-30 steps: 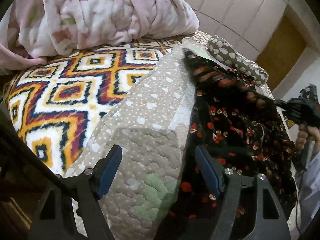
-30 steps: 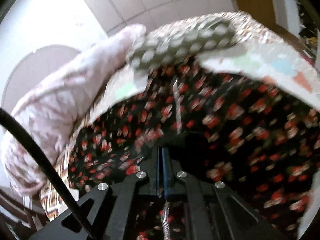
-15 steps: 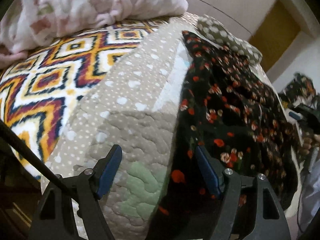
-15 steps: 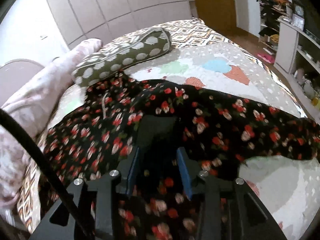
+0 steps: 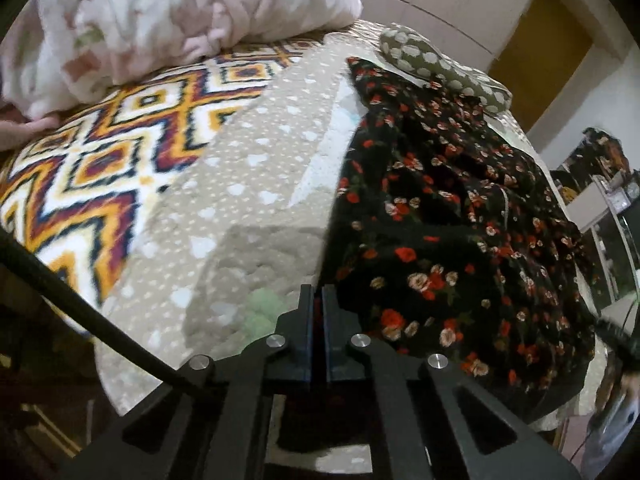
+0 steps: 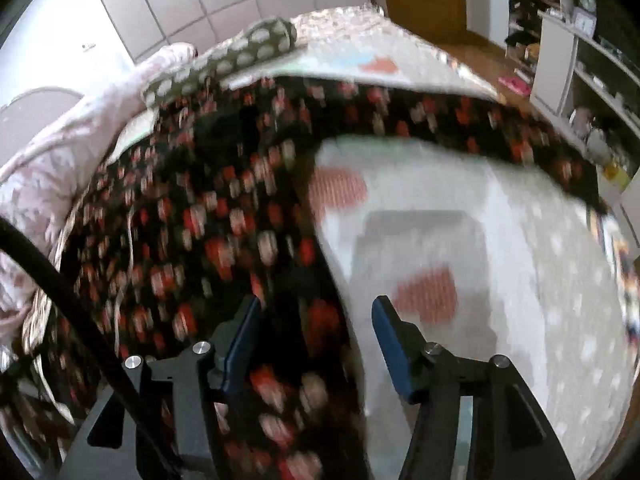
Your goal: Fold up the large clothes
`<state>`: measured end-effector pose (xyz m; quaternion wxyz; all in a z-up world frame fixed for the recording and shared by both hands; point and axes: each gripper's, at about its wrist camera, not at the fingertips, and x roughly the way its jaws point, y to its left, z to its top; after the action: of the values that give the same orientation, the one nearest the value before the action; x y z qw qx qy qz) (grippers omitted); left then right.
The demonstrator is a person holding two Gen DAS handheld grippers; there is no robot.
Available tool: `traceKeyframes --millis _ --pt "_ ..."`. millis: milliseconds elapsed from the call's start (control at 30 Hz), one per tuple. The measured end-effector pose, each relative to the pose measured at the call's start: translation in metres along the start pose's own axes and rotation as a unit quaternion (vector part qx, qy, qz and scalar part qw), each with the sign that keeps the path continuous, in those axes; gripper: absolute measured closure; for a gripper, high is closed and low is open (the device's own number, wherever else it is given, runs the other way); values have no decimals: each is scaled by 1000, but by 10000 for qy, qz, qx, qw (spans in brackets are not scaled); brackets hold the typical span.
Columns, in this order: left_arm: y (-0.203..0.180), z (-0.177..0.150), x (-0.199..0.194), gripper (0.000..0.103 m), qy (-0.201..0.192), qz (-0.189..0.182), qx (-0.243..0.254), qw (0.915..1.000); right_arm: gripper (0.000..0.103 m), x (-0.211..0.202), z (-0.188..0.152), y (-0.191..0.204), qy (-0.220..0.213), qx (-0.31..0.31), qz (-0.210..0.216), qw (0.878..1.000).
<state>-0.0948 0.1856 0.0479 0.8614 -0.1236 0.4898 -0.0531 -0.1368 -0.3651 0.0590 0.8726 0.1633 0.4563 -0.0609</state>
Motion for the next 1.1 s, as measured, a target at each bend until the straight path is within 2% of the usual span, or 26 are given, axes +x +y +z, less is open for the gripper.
traceKeyframes --millis 33,167,200,233,267,300,333,467,500,533,567,600,633,767,833,933,1033,1100 --pt "4 -2 -3 103 -8 66 -59 10000 41 1 -8 -1 47 -42 -24 10000" --pt "23 -5 -11 99 -21 -142 -403 9991 40 6 -34 -7 40 62 36 10000" --pt "23 -6 -13 89 -39 -182 -388 9991 40 7 -37 -8 17 136 83 9999" --pt "22 -7 -14 64 -38 -229 -327 9992 40 7 -38 -8 -20 178 98 9998" --pt "21 -7 -13 47 -33 -264 -302 9992 39 7 -40 -8 -64 217 110 9997" --pt "20 -9 -12 24 -81 -366 -330 9988 38 6 -41 -8 -78 239 116 9996" --pt "19 -10 -11 21 -137 -460 -366 9982 37 6 -44 -7 -94 256 127 9995" --pt "3 -12 10 21 163 -833 -224 9961 37 3 -51 -2 -103 194 128 9997" --pt "-2 -13 16 27 257 -819 -174 9962 37 3 -53 0 -101 140 117 9998" --pt "-9 -15 19 53 299 -712 -57 9970 37 3 -54 3 -102 91 105 9999" --pt "-16 -17 21 67 332 -589 80 9977 37 2 -55 3 -104 67 101 9999" --pt "-18 -18 20 88 343 -555 136 9978 36 2 -55 5 -111 47 93 9999" --pt "-16 -17 15 92 353 -704 81 9969 36 1 -56 5 -113 48 93 9999" --pt "14 -15 -21 93 104 -693 -254 9972 36 -4 -56 5 -163 106 163 9997" --pt "28 -18 -31 93 112 -702 -415 9966 35 -10 -55 3 -261 128 230 9993" --pt "30 -22 -29 93 154 -593 -381 9974 32 -12 -57 -1 -385 244 313 9985" --pt "29 -24 -23 91 228 -530 -453 9973 32 -4 -59 -5 -251 421 353 9982" --pt "29 -25 -29 91 129 -352 -452 9983 33 -2 -60 -4 -242 375 374 9983"
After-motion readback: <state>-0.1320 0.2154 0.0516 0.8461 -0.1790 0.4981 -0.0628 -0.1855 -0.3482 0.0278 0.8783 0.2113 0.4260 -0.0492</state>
